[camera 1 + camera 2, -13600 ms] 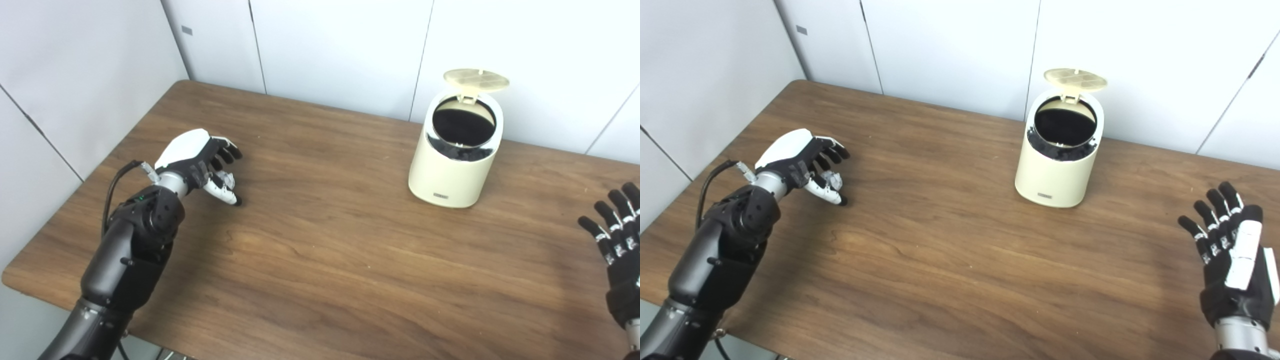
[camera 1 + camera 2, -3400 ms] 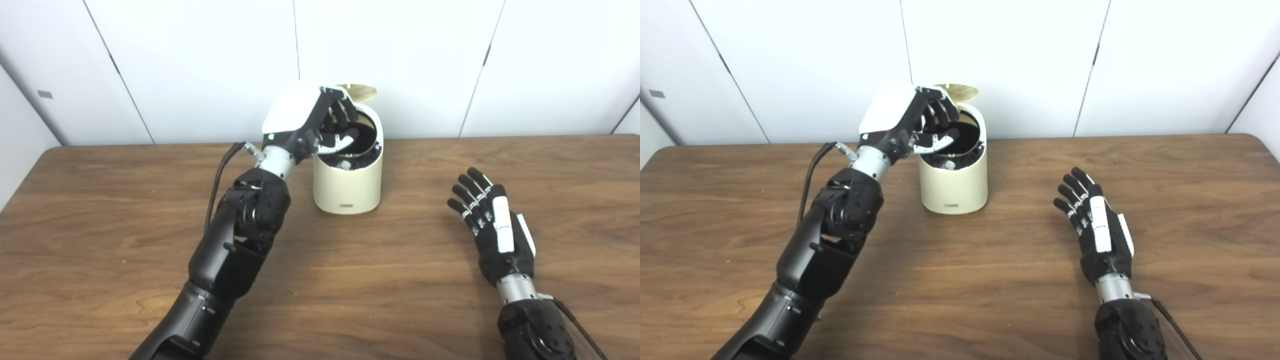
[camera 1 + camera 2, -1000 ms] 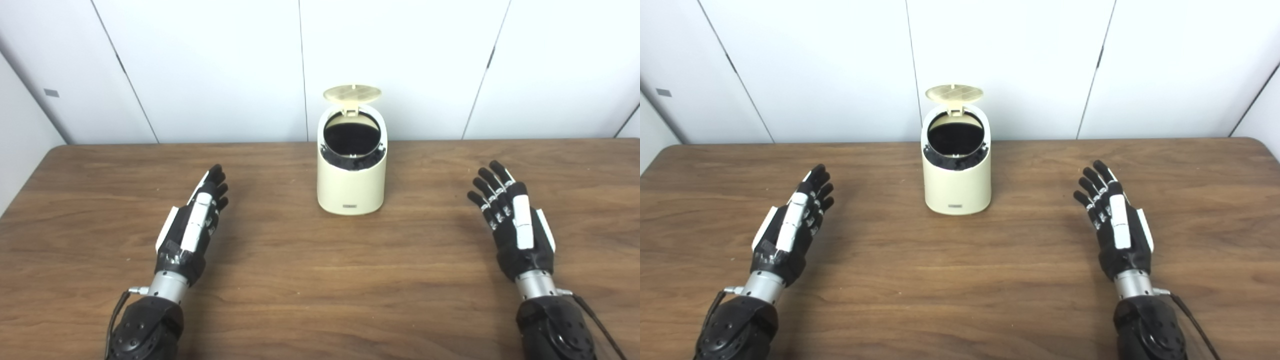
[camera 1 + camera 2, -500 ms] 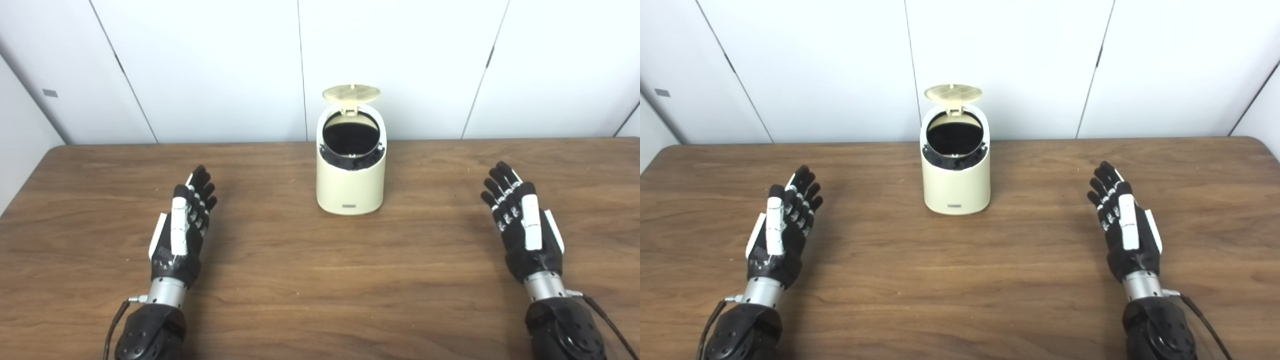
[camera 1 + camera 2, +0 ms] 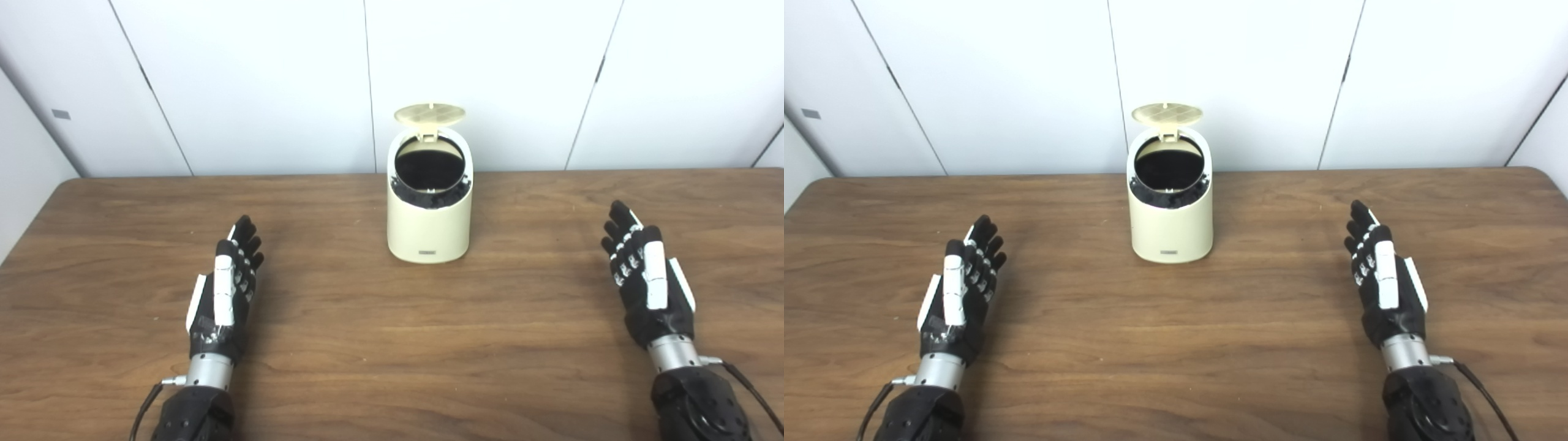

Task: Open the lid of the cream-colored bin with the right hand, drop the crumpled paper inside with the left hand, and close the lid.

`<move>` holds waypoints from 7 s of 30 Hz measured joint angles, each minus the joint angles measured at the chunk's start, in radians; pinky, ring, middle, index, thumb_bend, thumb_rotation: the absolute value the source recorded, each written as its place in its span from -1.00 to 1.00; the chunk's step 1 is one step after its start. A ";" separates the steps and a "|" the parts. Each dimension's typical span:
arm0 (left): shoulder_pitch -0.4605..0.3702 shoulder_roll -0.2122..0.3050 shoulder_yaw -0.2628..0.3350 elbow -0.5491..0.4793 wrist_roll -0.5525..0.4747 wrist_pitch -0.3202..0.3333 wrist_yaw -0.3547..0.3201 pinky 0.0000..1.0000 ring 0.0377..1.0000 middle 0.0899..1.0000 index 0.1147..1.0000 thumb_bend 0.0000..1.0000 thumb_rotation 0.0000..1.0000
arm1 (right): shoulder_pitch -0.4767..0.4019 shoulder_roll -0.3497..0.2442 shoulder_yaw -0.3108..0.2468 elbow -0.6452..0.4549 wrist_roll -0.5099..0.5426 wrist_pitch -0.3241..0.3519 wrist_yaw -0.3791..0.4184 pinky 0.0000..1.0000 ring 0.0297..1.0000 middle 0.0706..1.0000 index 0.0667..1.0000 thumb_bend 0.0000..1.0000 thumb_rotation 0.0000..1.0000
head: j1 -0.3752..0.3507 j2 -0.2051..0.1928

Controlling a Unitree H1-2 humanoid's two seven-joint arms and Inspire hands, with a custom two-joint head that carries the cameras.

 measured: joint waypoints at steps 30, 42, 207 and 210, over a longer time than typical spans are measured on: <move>0.015 -0.036 -0.025 0.034 0.051 -0.031 0.039 1.00 1.00 1.00 1.00 0.21 1.00 | -0.165 -0.055 0.103 -0.184 -0.198 0.129 -0.013 0.86 0.90 0.91 0.80 0.31 0.85 | -0.024 -0.018; 0.020 -0.042 -0.024 0.034 0.034 -0.039 0.039 1.00 1.00 1.00 1.00 0.12 1.00 | -0.288 -0.033 0.160 -0.249 -0.284 0.235 -0.013 0.82 0.88 0.85 0.75 0.20 0.95 | -0.034 -0.029; -0.022 -0.041 -0.051 0.108 0.038 -0.078 0.060 1.00 1.00 1.00 1.00 -0.04 1.00 | -0.488 -0.201 0.654 -0.311 -1.240 0.338 0.543 1.00 1.00 0.97 0.84 0.50 1.00 | 0.011 -0.003; -0.022 -0.041 -0.052 0.108 0.037 -0.079 0.059 1.00 1.00 1.00 1.00 -0.04 1.00 | -0.487 -0.200 0.646 -0.313 -1.240 0.339 0.545 1.00 1.00 0.98 0.85 0.47 1.00 | 0.012 -0.003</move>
